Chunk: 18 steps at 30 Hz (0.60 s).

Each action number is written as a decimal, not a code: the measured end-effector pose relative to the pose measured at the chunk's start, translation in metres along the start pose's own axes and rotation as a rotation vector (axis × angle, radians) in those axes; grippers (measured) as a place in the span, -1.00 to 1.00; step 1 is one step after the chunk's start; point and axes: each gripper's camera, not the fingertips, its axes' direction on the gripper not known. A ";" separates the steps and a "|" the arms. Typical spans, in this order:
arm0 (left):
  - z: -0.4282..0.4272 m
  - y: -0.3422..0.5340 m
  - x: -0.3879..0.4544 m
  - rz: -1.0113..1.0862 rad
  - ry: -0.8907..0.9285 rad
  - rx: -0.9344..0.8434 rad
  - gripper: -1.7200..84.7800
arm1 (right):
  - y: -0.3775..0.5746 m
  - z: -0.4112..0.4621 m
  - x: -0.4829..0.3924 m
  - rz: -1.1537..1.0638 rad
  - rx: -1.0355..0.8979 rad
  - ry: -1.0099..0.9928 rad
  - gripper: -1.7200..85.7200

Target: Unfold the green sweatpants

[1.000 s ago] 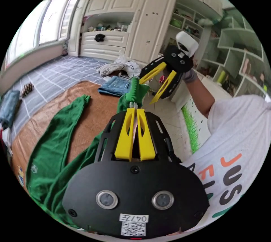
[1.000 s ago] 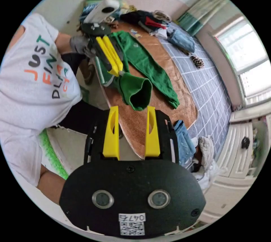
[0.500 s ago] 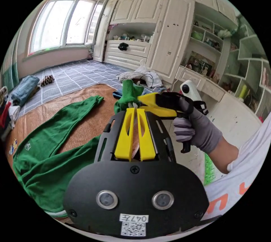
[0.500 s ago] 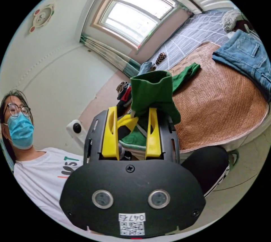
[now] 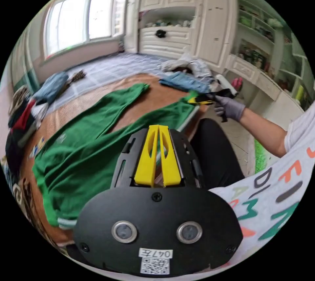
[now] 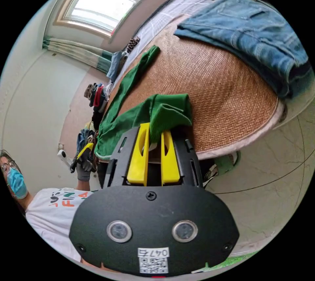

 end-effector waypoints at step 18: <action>-0.061 0.470 -0.067 -0.988 -0.070 0.125 -0.76 | 0.085 0.001 0.066 0.069 0.087 -0.049 -0.94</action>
